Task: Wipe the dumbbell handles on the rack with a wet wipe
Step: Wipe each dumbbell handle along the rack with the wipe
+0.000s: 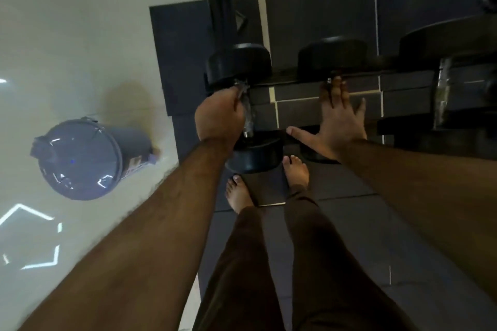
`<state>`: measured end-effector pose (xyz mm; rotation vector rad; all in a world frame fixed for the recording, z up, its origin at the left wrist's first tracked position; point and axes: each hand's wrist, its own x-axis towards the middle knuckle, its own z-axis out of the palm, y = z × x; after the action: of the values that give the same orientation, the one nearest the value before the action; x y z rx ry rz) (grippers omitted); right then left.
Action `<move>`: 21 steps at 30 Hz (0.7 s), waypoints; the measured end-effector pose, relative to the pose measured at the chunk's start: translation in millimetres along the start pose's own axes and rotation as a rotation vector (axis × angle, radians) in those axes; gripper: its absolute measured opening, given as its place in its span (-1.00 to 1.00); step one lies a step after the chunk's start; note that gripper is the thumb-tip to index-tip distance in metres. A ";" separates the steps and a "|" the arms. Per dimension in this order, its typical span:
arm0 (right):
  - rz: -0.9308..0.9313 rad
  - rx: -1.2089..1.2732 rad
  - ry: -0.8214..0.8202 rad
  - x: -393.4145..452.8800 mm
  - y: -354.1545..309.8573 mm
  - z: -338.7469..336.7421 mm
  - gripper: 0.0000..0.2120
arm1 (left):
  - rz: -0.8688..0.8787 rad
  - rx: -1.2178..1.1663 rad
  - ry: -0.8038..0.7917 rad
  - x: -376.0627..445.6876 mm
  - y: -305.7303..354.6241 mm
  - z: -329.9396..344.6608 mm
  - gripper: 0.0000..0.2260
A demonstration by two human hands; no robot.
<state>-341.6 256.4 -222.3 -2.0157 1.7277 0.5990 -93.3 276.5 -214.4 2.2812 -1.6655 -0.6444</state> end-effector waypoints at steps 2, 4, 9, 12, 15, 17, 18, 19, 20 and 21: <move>-0.042 -0.074 -0.015 -6.1 4.5 1.6 0.34 | 0.013 -0.025 0.023 -0.5 -1.7 -1.4 -0.80; -0.058 -0.119 0.018 -11.4 2.1 4.4 0.34 | 0.022 -0.040 0.026 1.0 -1.4 -2.4 -0.83; -0.077 -0.157 0.054 -10.9 -8.4 5.6 0.28 | 0.085 -0.054 0.064 6.8 -5.8 4.6 -0.91; -0.082 -0.154 0.027 -11.2 -4.4 5.0 0.28 | 0.255 0.024 0.112 9.1 -11.3 18.4 -0.91; -0.084 -0.156 0.023 -10.9 -2.6 6.4 0.30 | 0.369 0.147 0.124 15.4 -14.9 32.9 -0.92; -0.086 -0.137 0.022 -10.6 -2.7 6.2 0.32 | 0.401 0.222 0.067 18.5 -15.4 34.2 -0.91; -0.088 -0.128 0.023 -10.7 -2.6 6.0 0.32 | 0.413 0.244 -0.013 17.7 -13.7 31.0 -0.89; -0.092 -0.123 0.025 -11.0 -2.7 5.8 0.32 | 0.430 0.257 -0.129 15.9 -11.2 26.4 -0.86; -0.094 -0.119 0.026 -11.4 -2.2 5.3 0.32 | 0.453 0.266 -0.267 13.0 -8.7 21.2 -0.83; -0.094 -0.115 0.025 -12.3 -1.7 5.2 0.32 | 0.476 0.278 -0.403 10.5 -6.8 16.0 -0.79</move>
<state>-341.9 269.5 -219.5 -2.1785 1.6359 0.6582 -92.7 269.7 -233.5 1.8735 -2.5183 -0.8325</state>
